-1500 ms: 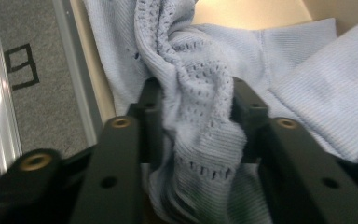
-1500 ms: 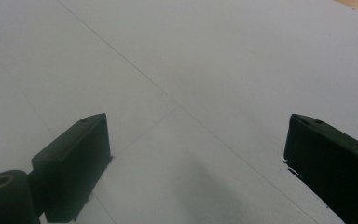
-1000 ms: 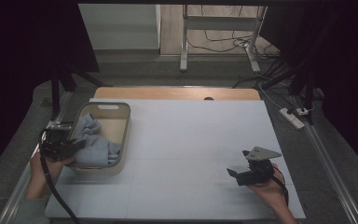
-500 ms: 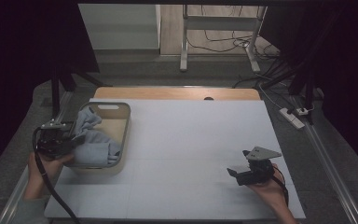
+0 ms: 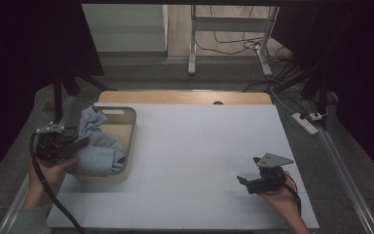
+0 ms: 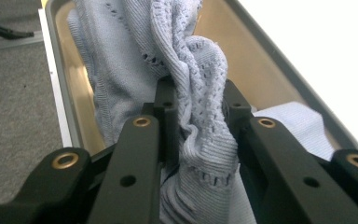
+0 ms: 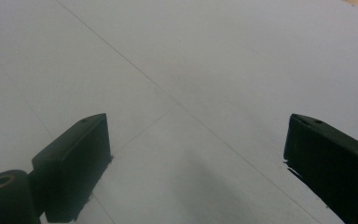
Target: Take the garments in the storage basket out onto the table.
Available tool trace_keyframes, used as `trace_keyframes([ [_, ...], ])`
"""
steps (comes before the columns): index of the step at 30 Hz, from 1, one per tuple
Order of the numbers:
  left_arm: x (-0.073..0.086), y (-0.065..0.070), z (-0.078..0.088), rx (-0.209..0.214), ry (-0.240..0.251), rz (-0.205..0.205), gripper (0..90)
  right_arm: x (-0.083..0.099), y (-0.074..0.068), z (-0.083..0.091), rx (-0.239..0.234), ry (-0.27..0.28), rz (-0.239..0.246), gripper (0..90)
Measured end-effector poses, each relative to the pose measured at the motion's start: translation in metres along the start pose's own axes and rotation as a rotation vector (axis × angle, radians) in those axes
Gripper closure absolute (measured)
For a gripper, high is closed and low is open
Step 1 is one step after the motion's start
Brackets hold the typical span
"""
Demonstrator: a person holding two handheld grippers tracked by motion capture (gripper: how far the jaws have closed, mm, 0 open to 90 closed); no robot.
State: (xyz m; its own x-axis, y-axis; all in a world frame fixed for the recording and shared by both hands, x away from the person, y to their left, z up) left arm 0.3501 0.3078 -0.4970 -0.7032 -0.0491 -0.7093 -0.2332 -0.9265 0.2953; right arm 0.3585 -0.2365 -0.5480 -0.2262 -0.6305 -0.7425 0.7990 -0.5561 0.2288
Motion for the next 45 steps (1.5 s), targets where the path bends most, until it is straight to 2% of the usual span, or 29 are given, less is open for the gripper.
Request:
trace_keyframes([
  [9, -0.008, 0.006, 0.009, 0.031, 0.066, 0.006, 74.0, 0.000, 0.000, 0.000, -0.001, 0.000, -0.001, 6.8],
  [23, -0.016, 0.011, 0.019, 0.068, 0.126, 0.006, 74.0, 0.001, 0.000, -0.001, 0.002, -0.008, -0.002, 6.8],
  [29, -0.021, 0.013, 0.024, 0.088, 0.163, 0.016, 74.0, 0.001, 0.001, -0.001, 0.004, -0.006, -0.004, 6.8],
  [45, -0.030, 0.015, 0.033, 0.119, 0.223, 0.038, 74.0, 0.001, 0.001, -0.001, 0.005, -0.004, -0.007, 6.8],
])
Point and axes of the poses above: each handheld gripper's, and its own axes: z roughly backward along the jaws, x roughly out of its underside, y roughly to its right, the point moved 9 cm from there along -z, roughly forward along the jaws, and after that the axes turned 10 degrees about z, right-handed, at the moved point
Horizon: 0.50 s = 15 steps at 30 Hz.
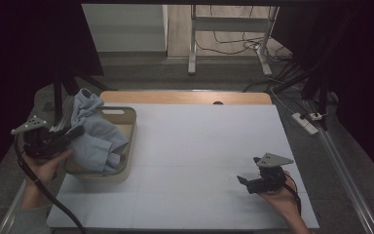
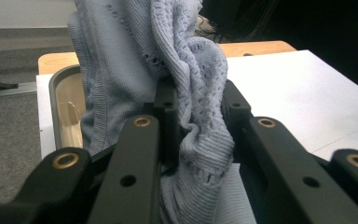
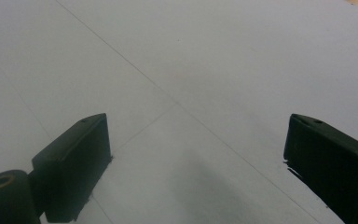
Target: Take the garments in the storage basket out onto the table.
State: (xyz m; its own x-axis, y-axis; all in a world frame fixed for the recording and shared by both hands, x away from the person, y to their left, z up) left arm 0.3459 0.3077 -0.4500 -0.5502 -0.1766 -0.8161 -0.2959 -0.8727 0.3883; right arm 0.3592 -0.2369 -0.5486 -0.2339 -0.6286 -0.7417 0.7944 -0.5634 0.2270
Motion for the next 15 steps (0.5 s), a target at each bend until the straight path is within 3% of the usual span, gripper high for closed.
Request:
trace_keyframes([
  [15, -0.013, 0.006, 0.003, 0.026, 0.054, 0.008, 74.1, 0.000, 0.000, 0.000, 0.001, -0.001, -0.001, 6.8],
])
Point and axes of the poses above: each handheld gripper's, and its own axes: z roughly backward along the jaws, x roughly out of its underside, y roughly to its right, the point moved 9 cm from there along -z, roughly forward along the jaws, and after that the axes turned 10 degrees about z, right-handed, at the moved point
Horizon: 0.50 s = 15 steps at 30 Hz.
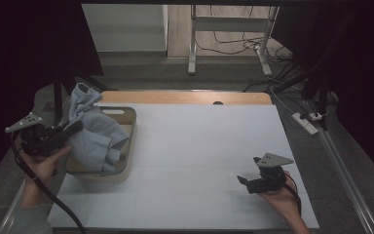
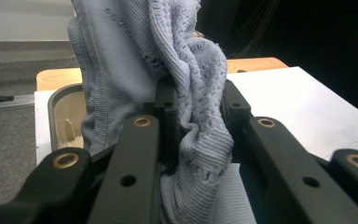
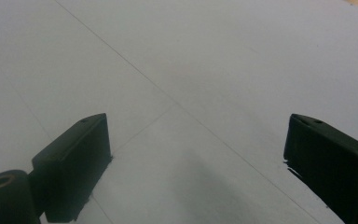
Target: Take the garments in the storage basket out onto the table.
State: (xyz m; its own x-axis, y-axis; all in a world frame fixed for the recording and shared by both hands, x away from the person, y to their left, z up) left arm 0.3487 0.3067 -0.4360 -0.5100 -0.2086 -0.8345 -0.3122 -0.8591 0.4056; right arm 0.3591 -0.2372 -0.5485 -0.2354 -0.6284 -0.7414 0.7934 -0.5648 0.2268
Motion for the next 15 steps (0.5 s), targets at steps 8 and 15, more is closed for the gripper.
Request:
trace_keyframes([
  [8, -0.006, 0.003, 0.001, 0.012, 0.028, 0.002, 74.1, 0.000, 0.000, 0.000, -0.002, -0.002, -0.001, 6.8],
  [15, -0.011, 0.007, 0.004, 0.023, 0.055, 0.005, 74.2, 0.000, 0.000, 0.000, 0.001, -0.003, 0.002, 6.8],
])
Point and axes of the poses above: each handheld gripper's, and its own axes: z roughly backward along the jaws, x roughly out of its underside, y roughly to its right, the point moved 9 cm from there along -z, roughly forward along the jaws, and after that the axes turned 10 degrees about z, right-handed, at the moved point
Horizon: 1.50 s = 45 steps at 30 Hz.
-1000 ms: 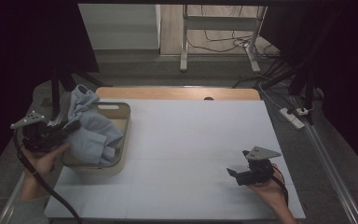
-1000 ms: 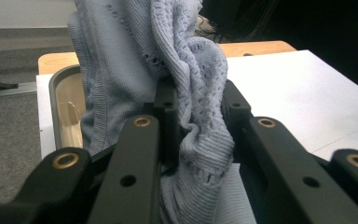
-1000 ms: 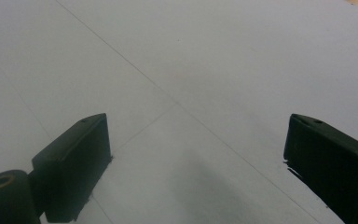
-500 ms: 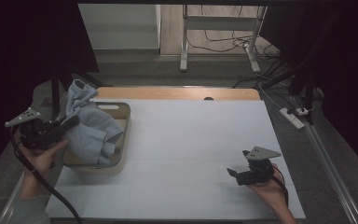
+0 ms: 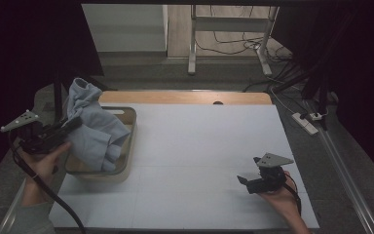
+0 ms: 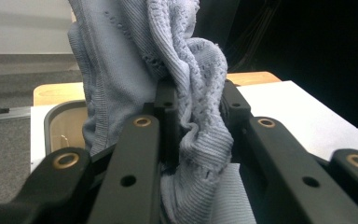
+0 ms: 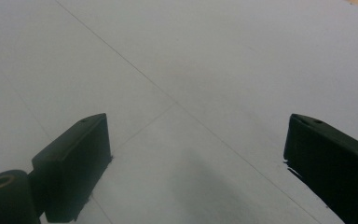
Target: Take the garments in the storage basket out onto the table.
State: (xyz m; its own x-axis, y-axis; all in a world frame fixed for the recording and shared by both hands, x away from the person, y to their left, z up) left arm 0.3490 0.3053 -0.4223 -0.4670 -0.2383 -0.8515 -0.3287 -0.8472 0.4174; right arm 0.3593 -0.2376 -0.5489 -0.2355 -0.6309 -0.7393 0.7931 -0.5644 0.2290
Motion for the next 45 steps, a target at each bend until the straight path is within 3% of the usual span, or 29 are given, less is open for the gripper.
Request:
trace_keyframes([
  [7, -0.003, 0.004, 0.002, 0.008, 0.016, 0.000, 74.2, 0.000, 0.000, 0.000, -0.001, -0.001, -0.001, 6.9],
  [30, -0.018, 0.026, 0.008, 0.091, 0.085, 0.003, 74.6, 0.001, 0.000, -0.001, -0.002, -0.003, 0.000, 6.8],
  [45, -0.030, 0.048, 0.014, 0.195, 0.146, 0.025, 74.7, 0.001, 0.000, -0.001, -0.001, -0.004, -0.001, 6.9],
])
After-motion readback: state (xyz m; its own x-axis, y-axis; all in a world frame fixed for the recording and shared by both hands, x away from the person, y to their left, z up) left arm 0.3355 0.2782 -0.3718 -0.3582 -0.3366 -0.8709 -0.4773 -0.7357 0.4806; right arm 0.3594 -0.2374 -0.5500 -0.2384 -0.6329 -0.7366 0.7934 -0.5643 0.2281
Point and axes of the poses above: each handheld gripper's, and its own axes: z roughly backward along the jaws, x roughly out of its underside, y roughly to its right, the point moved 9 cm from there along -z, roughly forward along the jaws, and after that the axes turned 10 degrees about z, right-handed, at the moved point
